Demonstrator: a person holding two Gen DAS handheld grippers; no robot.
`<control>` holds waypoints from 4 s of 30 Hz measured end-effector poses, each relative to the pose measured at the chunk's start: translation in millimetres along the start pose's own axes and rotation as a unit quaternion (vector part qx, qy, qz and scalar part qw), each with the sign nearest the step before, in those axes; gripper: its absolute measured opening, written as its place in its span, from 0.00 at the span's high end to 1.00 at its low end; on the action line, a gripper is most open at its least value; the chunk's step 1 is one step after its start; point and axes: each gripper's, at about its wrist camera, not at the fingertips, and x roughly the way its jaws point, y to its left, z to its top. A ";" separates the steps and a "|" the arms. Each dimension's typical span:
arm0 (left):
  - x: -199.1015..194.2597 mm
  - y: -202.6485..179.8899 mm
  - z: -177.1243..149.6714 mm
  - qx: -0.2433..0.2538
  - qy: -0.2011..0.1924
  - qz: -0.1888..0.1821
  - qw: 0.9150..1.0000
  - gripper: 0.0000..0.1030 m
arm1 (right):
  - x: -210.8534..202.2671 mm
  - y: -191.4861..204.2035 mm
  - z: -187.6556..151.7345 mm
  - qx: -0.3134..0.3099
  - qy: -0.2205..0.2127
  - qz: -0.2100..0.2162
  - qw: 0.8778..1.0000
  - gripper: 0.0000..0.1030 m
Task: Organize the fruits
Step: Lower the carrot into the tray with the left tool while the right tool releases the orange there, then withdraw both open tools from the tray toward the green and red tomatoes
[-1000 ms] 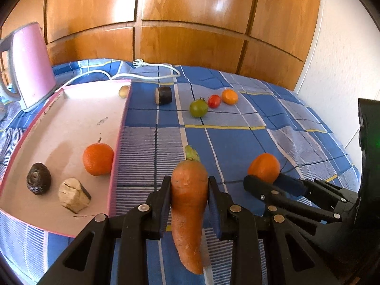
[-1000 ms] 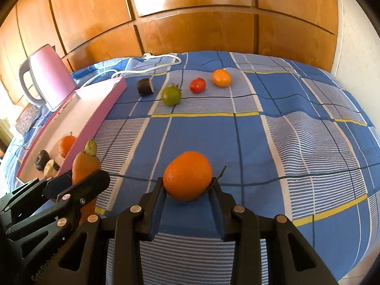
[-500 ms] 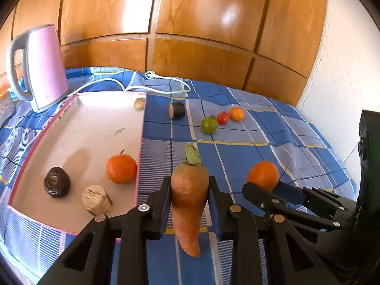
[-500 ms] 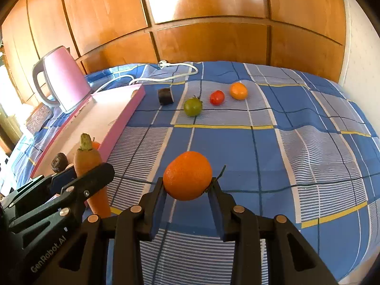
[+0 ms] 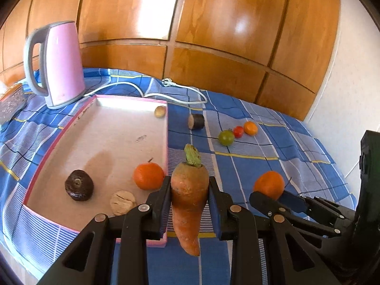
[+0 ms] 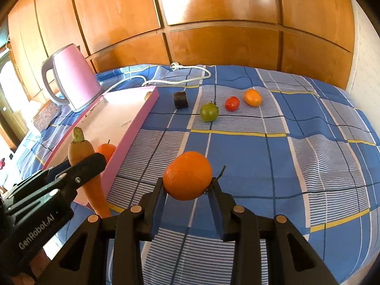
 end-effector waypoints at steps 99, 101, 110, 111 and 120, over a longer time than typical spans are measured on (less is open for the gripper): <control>1.4 54.2 33.1 -0.040 0.008 0.070 0.997 0.70 | 28.9 39.9 37.3 0.007 -0.004 0.003 1.000 0.61; 3.6 49.8 33.8 -0.035 0.010 0.064 0.997 0.70 | 29.3 31.1 36.4 0.017 -0.003 -0.004 1.000 0.62; 17.4 29.2 39.6 -0.016 0.018 0.039 0.999 0.69 | 29.0 -2.0 38.7 0.050 -0.005 -0.028 0.998 0.62; 19.1 26.0 40.3 -0.012 0.018 0.035 0.999 0.69 | 29.1 -6.4 39.5 0.055 -0.006 -0.031 0.998 0.62; 42.0 -0.8 47.4 0.017 0.029 0.005 0.999 0.69 | 32.6 -36.0 49.9 0.072 -0.010 -0.052 0.996 0.62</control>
